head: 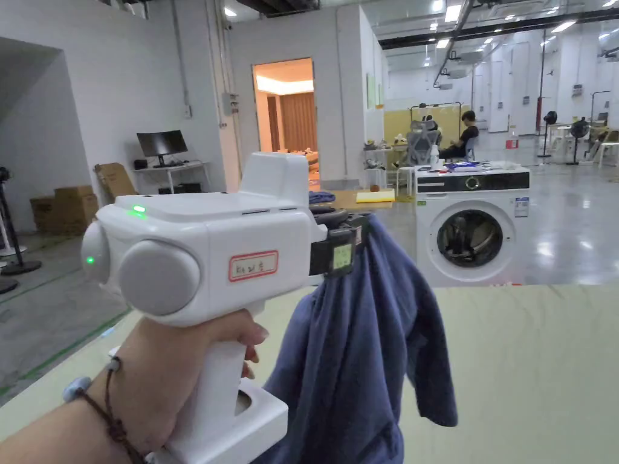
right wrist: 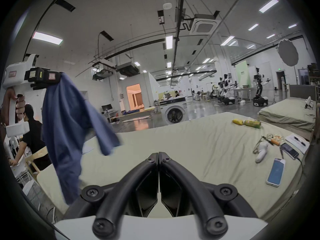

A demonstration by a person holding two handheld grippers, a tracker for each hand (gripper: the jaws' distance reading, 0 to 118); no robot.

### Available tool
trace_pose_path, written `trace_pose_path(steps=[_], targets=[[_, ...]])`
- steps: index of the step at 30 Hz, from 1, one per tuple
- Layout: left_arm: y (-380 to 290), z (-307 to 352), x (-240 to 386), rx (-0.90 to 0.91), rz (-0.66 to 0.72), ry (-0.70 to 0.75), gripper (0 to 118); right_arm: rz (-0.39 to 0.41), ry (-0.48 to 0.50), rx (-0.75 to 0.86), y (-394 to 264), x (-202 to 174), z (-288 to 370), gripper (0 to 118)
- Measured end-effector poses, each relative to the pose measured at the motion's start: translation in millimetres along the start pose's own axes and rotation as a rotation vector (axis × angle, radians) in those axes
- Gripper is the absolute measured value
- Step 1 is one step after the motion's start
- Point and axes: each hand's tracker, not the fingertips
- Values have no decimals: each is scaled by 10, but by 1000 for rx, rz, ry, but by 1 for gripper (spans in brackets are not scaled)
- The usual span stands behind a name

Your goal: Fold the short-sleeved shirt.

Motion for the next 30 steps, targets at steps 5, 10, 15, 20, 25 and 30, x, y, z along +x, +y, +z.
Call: trace_pose_path(steps=[5,10,15,20,25,30], targets=[[-520,-814,446,-225,48,-91,0,-8,-73,3,7,270,146,0],[-1763,-1676,684,-711,131,-153,0,-19,-108,-40,-184,463,136,0],[-2910,-1925,694,-983,257,-94,0,-21,-148,-184,-480,610,-6,0],[-2931,-1641,502,-811,494,-194,58,-39,-126,-213,-566,639,-20,0],[-2450,-1029,268,-503,412,-81,60,-35,-94,-169,-478,562,-23,0],[-2237,32,234,-92,380,87,45,12,-71,-24,-408,440,39,0]])
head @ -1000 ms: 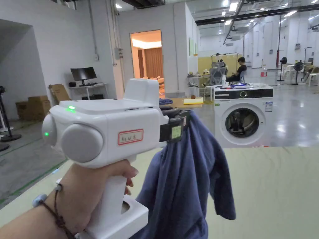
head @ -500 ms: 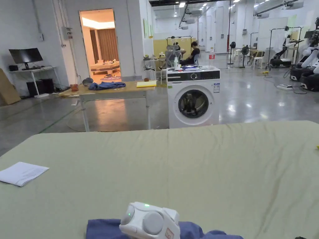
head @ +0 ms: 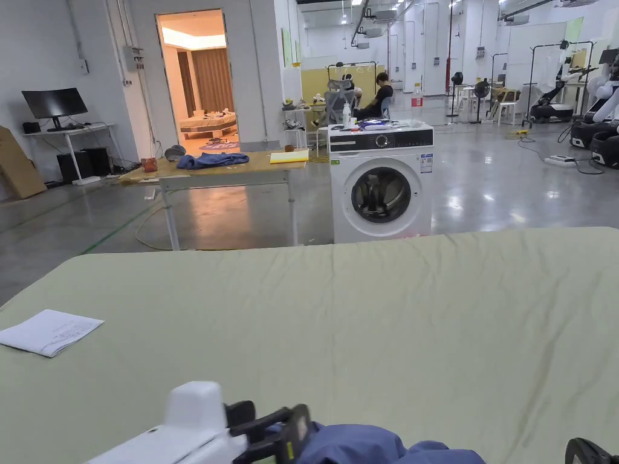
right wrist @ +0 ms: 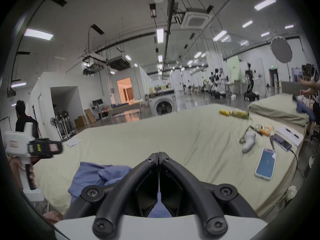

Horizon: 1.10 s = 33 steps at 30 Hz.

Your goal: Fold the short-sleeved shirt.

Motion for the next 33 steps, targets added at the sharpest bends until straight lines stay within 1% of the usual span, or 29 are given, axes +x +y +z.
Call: trace_pose_path(steps=[1,2,3,4,6,8,11,14,17,18,19,21,22,23,24,25,27,29,30,31,32,33], targets=[[-46,214,15,95,-25,69,30,9,-3,38,-11,-28,22,0],[-98,372,51,146,-80,141,10,12,-4,74,-24,-56,47,0],[-170,481,77,184,-128,222,0,8,-1,109,-41,-78,69,0],[-233,601,97,190,-152,307,0,7,-1,142,-59,-102,90,0],[-325,796,31,257,-93,368,0,17,-11,172,-90,-143,120,0],[-401,816,-13,274,-85,372,0,32,-15,173,-97,-184,131,0],[-364,755,-88,225,-145,394,0,62,-1,154,-71,-203,97,0],[-120,572,-268,153,-106,371,0,49,-7,128,-17,-207,67,0],[208,-70,-744,-189,-12,375,0,14,-1,89,-18,-182,-2,0],[255,-382,-1006,-368,47,337,0,9,1,67,-28,-179,-27,0],[268,-647,-1234,-465,113,275,0,10,2,44,-46,-178,-70,0],[171,-1095,-1571,-594,145,231,0,15,1,15,-91,-178,-132,0],[104,-1281,-1698,-619,154,231,8,16,3,1,-117,-176,-162,0],[23,-1423,-1779,-624,117,300,29,19,4,-16,-141,-176,-189,0],[-44,-1597,-1874,-600,105,333,77,25,2,-32,-166,-178,-215,0],[-115,-1736,-1954,-596,83,355,99,31,-1,-46,-192,-177,-239,0],[-280,-1935,-2060,-567,34,392,99,39,-3,-68,-232,-175,-284,0],[-452,-2142,-2158,-612,-12,366,99,51,-6,-90,-279,-167,-330,0],[-559,-2229,-2177,-657,-33,357,104,57,-8,-100,-297,-168,-359,0],[-642,-2201,-2114,-637,-88,357,106,62,-8,-109,-308,-175,-391,0],[-612,-2179,-2049,-611,-106,345,105,67,-9,-117,-313,-184,-423,0],[-574,-2136,-1960,-600,-126,395,90,69,-10,-124,-310,-197,-452,0]])
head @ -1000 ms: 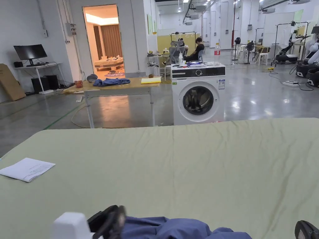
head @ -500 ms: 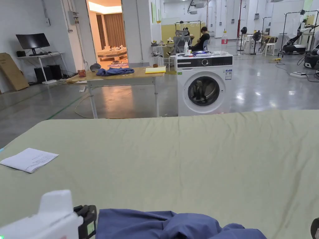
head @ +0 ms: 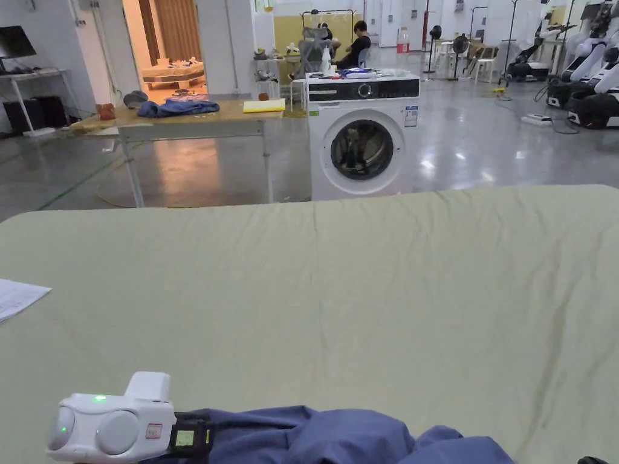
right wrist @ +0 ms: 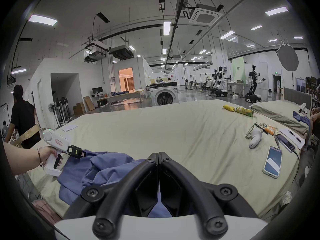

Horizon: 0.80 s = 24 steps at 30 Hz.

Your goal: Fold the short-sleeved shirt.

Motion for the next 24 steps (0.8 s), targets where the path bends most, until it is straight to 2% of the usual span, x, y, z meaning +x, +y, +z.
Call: trace_pose_path(steps=[1,2,3,5,8,10,11,13,14,15,16,17,19,21,22,24], targets=[[-46,129,78,67,-9,1,63,-2,2,-2,6,-7,-34,0],[-157,268,150,116,-34,-11,23,-3,7,-5,17,-10,-74,0],[-265,391,251,174,-75,1,0,-4,17,-14,41,-14,-139,0],[-418,613,336,221,-137,-34,0,-23,62,-65,108,-6,-301,0],[-753,1062,418,360,-93,-103,0,-120,177,-238,242,99,-739,0],[-834,1319,465,443,-15,-135,0,-129,193,-378,316,122,-1113,2],[-869,1421,460,462,28,-160,0,-116,181,-428,347,105,-1293,10],[-954,1595,450,496,89,-197,0,-88,239,-532,374,72,-1690,23],[-952,1623,472,507,104,-194,0,-100,259,-592,371,54,-1872,52],[-980,1661,477,508,114,-181,0,-112,256,-645,351,21,-2049,95],[-1000,1683,469,503,132,-179,0,-134,257,-686,309,3,-2209,116],[-1021,1699,455,498,154,-184,0,-168,254,-696,286,10,-2315,117],[-1060,1701,428,499,189,-200,0,-162,138,-840,209,-11,-2610,114],[-1075,1702,408,492,192,-194,0,-49,51,-950,114,-48,-2869,111],[-1088,1718,396,488,187,-184,0,15,36,-1000,86,-64,-2937,104],[-1094,1706,368,467,185,-169,0,164,67,-1051,129,-162,-2955,92]])
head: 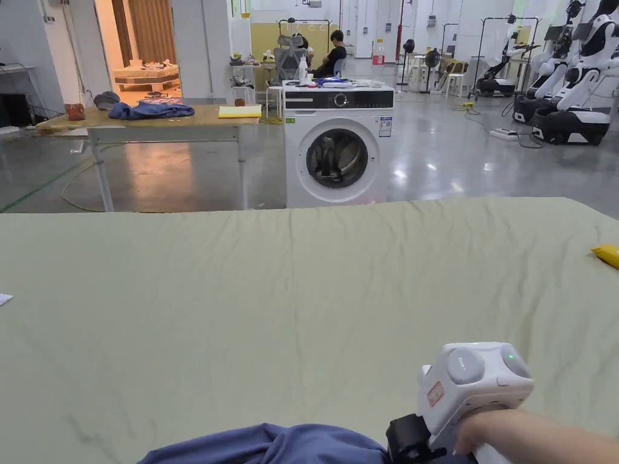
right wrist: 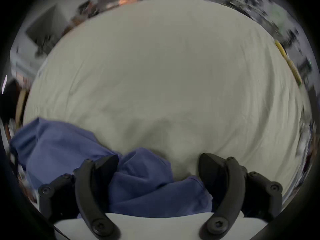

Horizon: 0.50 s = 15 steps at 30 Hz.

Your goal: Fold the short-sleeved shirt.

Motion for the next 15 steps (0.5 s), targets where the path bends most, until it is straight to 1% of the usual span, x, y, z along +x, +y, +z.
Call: trace_pose_path(steps=[1,2,3,4,6,8,9,10,12,13,15], targets=[[-4,-1,-24,-5,4,6,0,48,16,7,9,-31,72,80],[-5,-1,-52,-9,9,9,0,63,42,30,8,-33,148,57],[1,-1,-77,-16,16,10,0,73,60,50,-5,-28,224,10],[13,-2,-95,-23,20,13,0,86,71,77,-44,-6,332,10],[53,1,-139,-30,21,20,0,110,132,142,-180,49,529,10],[189,-11,-182,-40,9,10,0,136,169,244,-337,99,774,10],[311,19,-200,-33,-2,2,0,126,175,326,-437,144,942,10],[440,77,-231,-21,-4,0,0,82,184,396,-542,215,1118,10],[735,222,-267,39,-11,-7,0,-5,241,503,-698,373,1446,10],[901,309,-285,76,-15,-1,0,-51,255,559,-780,448,1618,10],[1212,476,-278,119,-27,1,0,-93,273,638,-903,556,1926,10]])
